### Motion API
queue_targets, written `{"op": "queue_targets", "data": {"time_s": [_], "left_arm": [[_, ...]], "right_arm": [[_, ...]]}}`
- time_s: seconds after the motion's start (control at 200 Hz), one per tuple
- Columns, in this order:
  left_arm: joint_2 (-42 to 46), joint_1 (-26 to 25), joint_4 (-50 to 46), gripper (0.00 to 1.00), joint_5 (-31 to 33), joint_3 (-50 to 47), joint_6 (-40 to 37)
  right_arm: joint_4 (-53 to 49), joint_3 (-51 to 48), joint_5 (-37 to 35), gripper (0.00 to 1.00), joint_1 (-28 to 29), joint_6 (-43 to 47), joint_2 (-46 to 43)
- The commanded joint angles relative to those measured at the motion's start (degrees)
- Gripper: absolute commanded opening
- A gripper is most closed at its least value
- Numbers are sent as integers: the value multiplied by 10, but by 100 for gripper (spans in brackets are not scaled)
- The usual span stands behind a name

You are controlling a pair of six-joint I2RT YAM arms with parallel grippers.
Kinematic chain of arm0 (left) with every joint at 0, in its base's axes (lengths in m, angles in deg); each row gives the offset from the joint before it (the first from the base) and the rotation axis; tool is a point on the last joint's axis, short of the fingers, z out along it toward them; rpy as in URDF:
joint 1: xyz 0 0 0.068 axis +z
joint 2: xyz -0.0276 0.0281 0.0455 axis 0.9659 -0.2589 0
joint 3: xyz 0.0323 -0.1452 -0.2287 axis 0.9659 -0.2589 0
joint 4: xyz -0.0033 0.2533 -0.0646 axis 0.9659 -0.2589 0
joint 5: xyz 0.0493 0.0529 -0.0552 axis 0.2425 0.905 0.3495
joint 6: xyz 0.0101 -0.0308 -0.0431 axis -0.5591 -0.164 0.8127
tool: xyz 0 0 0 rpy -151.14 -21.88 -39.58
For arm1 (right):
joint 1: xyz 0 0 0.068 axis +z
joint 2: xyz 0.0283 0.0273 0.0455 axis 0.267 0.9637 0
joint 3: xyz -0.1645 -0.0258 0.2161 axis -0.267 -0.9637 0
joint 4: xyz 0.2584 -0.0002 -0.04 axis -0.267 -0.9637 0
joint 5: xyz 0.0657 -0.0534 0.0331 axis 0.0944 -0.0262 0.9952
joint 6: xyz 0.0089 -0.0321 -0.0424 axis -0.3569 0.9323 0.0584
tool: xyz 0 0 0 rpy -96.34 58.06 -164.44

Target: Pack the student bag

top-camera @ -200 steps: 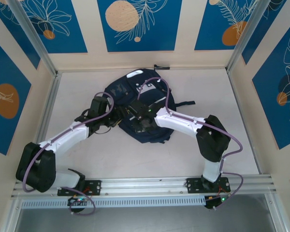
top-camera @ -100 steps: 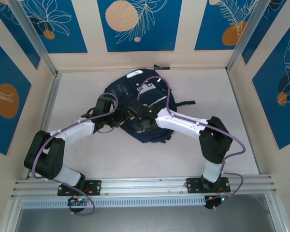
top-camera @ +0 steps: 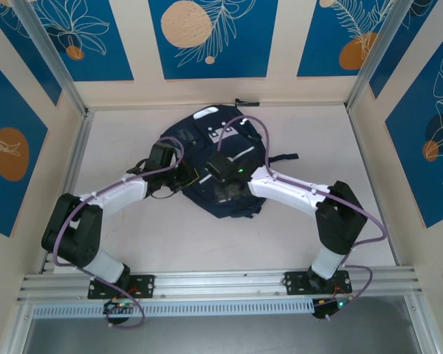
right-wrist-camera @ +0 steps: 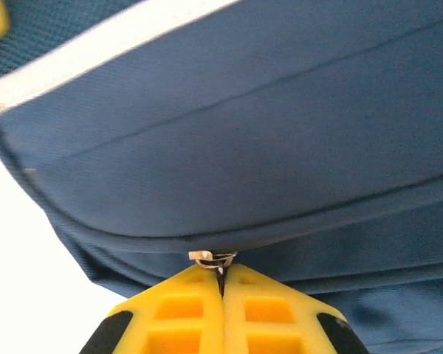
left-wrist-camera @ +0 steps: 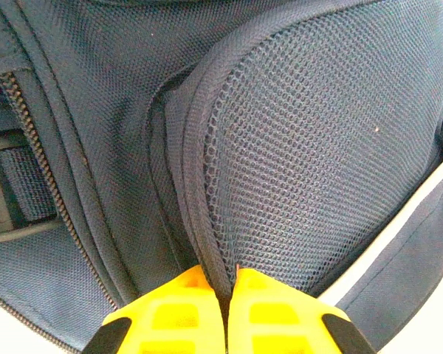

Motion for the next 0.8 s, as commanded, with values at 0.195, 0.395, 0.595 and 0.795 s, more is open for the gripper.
{"op": "queue_targets", "data": {"time_s": [0.195, 0.395, 0.595, 0.795], "left_arm": [[29, 33, -134, 0, 66, 36, -112], [67, 76, -177, 3, 80, 29, -127], [129, 117, -241, 45, 110, 11, -117], [209, 122, -284, 67, 124, -19, -68]], "right_arm": [[27, -52, 62, 0, -136, 120, -75], [35, -25, 141, 0, -97, 122, -52], [77, 11, 256, 0, -33, 82, 2], [99, 83, 302, 0, 11, 58, 60]]}}
